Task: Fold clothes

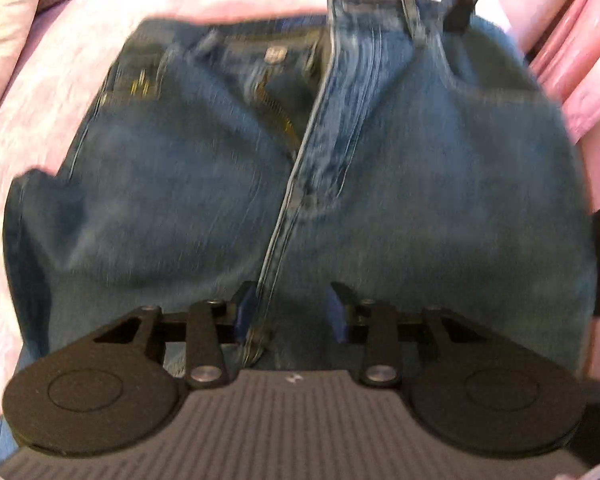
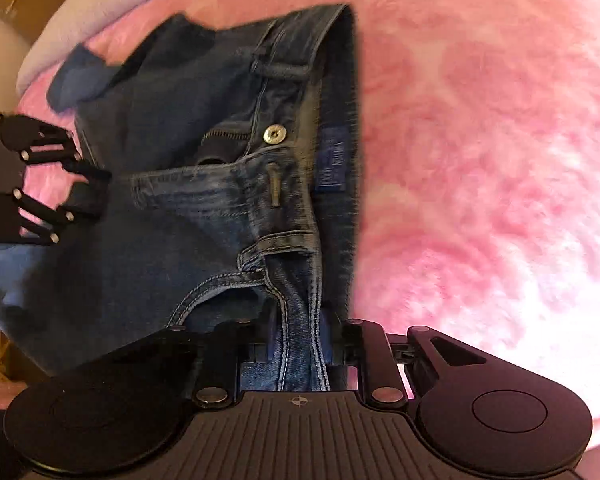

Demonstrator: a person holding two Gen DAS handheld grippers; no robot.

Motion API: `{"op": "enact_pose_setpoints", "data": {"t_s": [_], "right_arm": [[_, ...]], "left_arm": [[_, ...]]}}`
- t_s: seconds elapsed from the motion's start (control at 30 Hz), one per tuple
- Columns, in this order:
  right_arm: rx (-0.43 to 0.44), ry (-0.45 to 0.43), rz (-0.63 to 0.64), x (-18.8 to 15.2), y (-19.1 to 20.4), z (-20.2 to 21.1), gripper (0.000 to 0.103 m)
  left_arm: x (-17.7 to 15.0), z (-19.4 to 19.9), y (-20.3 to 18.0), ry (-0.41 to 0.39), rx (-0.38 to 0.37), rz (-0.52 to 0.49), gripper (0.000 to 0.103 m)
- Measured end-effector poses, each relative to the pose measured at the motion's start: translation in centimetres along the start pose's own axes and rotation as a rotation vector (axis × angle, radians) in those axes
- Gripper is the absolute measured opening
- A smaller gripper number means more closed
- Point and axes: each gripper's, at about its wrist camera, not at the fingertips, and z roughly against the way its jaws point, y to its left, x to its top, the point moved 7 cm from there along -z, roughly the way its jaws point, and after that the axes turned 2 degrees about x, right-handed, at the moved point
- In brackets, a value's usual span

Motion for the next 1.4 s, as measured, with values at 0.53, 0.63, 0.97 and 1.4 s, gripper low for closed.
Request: {"op": "enact_pose_setpoints", "data": {"t_s": [0.53,0.63,0.97,1.4], "right_arm": [[-0.121,-0.099,0.22,7.7,9.3,-0.6,0.061],[-0.124,-0.109,0.257,9.6,13.4,-3.3,0.064],[-0.161,-0.083,0.446,15.3,24.2,-15.0,0.067],[-0.174,-0.091,0.518,15.8,29.5,-14.6,0.069]], "left_arm": [[-24.2,3.2,18.0,0.272,0.556,-0.022,0.064],[-28.6,0.9,21.2,0.316,0.592,-0.119,0.065],[-32.9,3.3,26.1,0.197,0.544,-0.15,0.003],[-36.1,16.4,29.9,0.351,0.197,0.375,0.014]]}}
